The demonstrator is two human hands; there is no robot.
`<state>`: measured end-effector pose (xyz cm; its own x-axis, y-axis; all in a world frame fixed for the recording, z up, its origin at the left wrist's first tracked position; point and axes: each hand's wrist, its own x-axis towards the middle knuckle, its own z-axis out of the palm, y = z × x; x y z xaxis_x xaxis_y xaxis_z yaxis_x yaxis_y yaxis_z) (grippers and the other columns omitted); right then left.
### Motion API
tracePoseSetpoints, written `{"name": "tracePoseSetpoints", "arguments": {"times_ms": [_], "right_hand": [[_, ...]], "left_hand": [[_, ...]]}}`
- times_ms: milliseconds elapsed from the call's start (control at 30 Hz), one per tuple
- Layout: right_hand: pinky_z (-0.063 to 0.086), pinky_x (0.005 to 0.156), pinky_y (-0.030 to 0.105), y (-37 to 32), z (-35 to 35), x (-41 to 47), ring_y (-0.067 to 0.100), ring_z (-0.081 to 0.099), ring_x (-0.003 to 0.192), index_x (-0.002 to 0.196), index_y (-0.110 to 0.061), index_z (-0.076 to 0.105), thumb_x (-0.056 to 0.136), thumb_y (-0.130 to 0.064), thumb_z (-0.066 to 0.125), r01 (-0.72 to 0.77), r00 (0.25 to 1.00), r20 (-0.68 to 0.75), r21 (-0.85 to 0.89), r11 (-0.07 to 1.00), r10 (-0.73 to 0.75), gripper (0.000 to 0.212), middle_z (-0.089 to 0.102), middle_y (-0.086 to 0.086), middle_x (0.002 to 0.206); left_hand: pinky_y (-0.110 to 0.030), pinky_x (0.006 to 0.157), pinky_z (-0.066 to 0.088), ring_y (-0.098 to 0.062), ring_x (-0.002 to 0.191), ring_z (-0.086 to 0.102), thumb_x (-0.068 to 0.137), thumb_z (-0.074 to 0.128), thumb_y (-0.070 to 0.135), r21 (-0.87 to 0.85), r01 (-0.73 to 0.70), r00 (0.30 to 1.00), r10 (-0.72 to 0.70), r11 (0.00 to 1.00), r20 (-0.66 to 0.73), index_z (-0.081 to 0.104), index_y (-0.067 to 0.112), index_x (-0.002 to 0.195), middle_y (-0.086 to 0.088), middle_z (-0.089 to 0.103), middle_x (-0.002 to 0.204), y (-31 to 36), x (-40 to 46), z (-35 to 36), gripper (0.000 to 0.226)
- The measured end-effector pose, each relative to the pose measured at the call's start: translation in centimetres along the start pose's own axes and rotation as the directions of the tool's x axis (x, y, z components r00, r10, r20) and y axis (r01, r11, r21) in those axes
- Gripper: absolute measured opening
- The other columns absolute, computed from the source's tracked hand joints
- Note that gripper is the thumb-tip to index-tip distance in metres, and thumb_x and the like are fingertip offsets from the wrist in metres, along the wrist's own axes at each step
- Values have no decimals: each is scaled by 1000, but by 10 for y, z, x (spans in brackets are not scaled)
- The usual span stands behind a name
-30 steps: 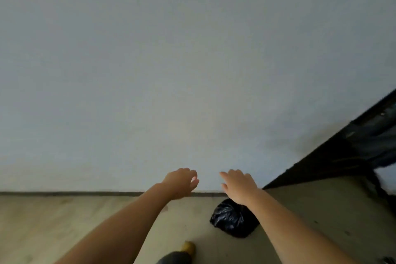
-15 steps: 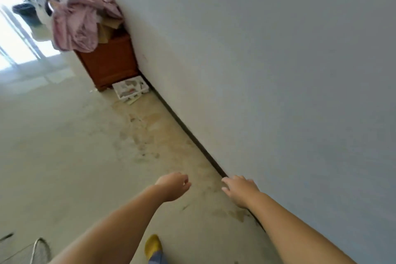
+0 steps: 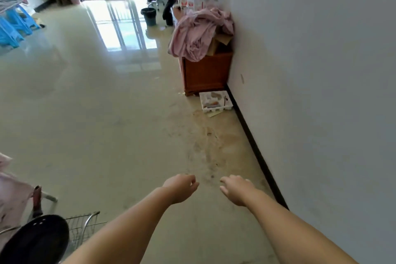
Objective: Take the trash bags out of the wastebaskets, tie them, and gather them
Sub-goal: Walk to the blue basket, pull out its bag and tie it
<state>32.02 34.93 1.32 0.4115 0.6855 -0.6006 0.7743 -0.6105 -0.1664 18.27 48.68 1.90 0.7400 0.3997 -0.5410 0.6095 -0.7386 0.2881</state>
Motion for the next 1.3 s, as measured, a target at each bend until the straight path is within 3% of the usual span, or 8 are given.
{"name": "tracePoseSetpoints", "arguments": {"times_ms": [267,700,933,1300], "right_hand": [[36,104,44,-52,-81,140,28,46,127,138,-20,41,99,-39,31,116,993,27,-96,989,-114,44,48,8,139],[42,99,42,-74,-288,399,33,48,122,133,-17,45,98,-40,30,233,970,120,-233,944,-209,44,48,12,135],[43,100,44,-158,-377,549,32,50,120,135,-17,43,99,-41,31,315,948,145,-296,902,-284,45,49,12,135],[40,99,39,-295,-543,758,31,47,125,134,-17,45,99,-37,31,307,951,45,-233,923,-305,43,48,10,139]], "left_hand": [[-35,89,45,-25,112,56,100,33,42,-78,111,994,-112,991,-3,54,13,124,-7,58,125,-72,88,-68,43],[-38,89,46,-31,111,56,100,31,41,-120,230,968,-239,966,-71,55,11,120,-11,59,123,-161,295,-270,43],[-37,88,46,-32,109,57,100,33,41,-185,305,939,-327,934,-102,56,11,117,-12,59,122,-275,390,-364,42],[-35,90,45,-30,113,56,100,32,42,-107,284,950,-295,953,-103,55,14,122,-10,59,124,-449,545,-563,42]]}}
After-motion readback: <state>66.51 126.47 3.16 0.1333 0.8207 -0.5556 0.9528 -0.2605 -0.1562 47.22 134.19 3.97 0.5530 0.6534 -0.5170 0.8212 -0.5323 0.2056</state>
